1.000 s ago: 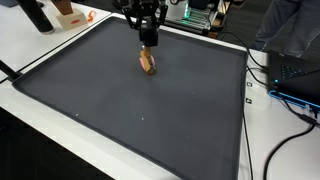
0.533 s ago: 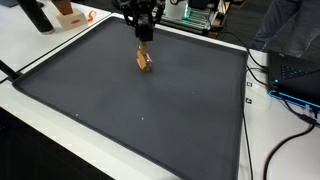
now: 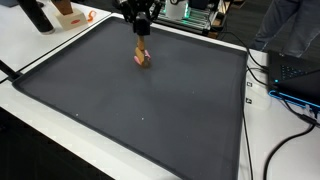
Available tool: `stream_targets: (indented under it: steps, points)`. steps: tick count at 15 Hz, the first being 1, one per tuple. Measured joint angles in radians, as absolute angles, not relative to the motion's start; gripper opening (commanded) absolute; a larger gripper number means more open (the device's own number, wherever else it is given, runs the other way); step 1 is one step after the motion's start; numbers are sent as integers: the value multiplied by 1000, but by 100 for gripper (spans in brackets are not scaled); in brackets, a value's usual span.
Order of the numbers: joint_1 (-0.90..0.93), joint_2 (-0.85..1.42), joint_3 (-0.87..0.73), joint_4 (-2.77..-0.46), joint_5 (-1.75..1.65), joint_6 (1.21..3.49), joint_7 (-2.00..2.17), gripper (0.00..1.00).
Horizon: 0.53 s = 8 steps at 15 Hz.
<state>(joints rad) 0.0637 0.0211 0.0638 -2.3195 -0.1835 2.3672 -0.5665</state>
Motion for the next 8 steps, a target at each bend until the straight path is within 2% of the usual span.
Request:
stream_targets:
  steps: [8]
  points:
    - [63, 23, 63, -2299, -279, 2218, -502, 23]
